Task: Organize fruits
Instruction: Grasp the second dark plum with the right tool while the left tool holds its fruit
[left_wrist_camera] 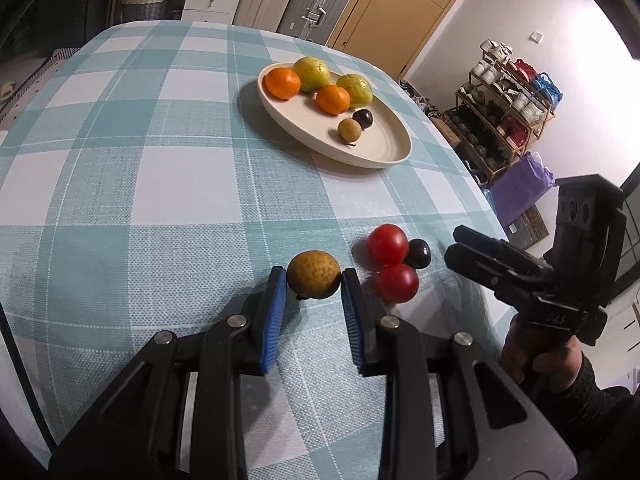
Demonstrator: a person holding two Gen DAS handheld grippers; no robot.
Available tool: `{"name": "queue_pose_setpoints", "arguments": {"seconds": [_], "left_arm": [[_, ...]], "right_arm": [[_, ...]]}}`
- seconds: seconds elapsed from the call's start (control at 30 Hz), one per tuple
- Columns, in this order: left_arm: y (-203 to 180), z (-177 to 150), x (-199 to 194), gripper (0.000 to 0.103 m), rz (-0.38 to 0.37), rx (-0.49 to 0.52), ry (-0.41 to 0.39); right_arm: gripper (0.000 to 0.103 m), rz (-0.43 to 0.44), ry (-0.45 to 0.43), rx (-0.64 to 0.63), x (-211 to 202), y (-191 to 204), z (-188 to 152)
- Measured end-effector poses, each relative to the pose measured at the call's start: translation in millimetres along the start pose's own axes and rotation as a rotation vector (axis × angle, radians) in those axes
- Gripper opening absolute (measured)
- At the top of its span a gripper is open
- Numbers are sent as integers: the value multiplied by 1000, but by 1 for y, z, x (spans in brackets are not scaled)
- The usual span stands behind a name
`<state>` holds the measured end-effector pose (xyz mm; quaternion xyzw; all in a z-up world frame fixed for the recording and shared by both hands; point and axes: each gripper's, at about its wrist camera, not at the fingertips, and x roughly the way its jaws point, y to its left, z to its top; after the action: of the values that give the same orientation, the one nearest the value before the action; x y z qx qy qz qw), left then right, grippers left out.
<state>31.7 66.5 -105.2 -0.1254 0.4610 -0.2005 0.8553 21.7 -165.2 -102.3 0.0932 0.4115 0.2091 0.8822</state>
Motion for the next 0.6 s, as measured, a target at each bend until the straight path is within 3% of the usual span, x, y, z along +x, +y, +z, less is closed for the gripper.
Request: {"name": "queue_pose_setpoints", "arguments": {"seconds": [0.2, 0.6], "left_arm": [[3, 4, -2, 25, 1, -14, -10], [11, 12, -2, 25, 14, -38, -18]], "right_arm": [[78, 15, 17, -24, 6, 5, -1], [34, 48, 48, -91, 15, 17, -6]]}}
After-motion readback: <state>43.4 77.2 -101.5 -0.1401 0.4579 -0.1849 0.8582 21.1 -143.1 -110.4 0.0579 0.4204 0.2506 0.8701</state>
